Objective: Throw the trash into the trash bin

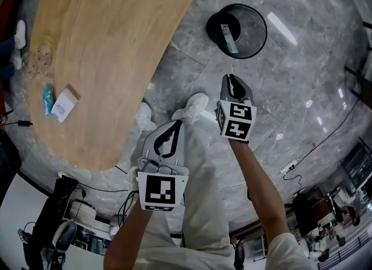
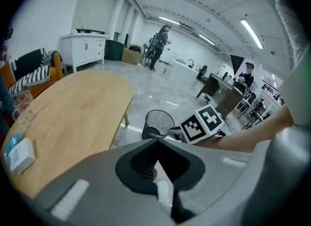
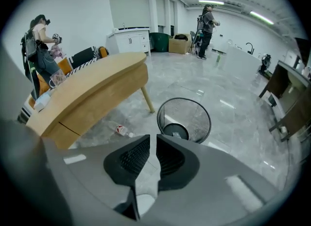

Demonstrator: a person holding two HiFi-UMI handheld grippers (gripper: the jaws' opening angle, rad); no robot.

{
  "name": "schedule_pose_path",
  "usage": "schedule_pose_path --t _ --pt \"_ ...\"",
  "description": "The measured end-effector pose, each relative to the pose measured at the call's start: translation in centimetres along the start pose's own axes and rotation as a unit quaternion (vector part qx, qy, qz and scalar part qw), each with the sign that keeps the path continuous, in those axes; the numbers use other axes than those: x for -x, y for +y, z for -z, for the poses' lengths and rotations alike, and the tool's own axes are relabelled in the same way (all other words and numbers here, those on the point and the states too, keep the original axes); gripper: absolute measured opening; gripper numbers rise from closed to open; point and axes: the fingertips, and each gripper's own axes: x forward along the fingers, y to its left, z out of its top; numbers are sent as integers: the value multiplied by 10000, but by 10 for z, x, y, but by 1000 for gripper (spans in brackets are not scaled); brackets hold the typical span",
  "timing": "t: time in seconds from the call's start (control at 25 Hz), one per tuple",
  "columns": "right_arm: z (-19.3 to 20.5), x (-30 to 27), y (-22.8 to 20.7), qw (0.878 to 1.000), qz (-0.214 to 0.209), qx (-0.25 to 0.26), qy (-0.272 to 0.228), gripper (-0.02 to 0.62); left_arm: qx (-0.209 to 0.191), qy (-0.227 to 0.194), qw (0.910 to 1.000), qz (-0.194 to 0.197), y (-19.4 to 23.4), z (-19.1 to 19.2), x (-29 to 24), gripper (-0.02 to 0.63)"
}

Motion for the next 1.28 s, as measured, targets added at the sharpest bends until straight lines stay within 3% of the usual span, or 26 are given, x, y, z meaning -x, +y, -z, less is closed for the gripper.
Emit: schedule_pose_path --t 0.48,0.8,0.92,1.04,1.16,1.28 --pt "-70 44 147 9899 -688 982 -751 55 339 -171 9988 -299 74 16 70 0" --pt "-100 53 256 9670 -1443 1824 -1036 97 639 -349 9957 -570 131 28 110 0" --pt "-108 57 305 9469 -1889 2339 -1136 145 795 -395 9935 -709 152 35 125 0" --pt "-110 62 354 9174 -2352 3000 -1147 192 982 -400 9910 -817 172 46 141 0" --pt "-112 65 403 8758 -2856 3728 -1120 243 1164 -436 9876 -963 194 54 154 0" --pt "-107 69 447 8214 -3324 4514 -1047 315 1308 -492 9841 -1093 215 62 168 0"
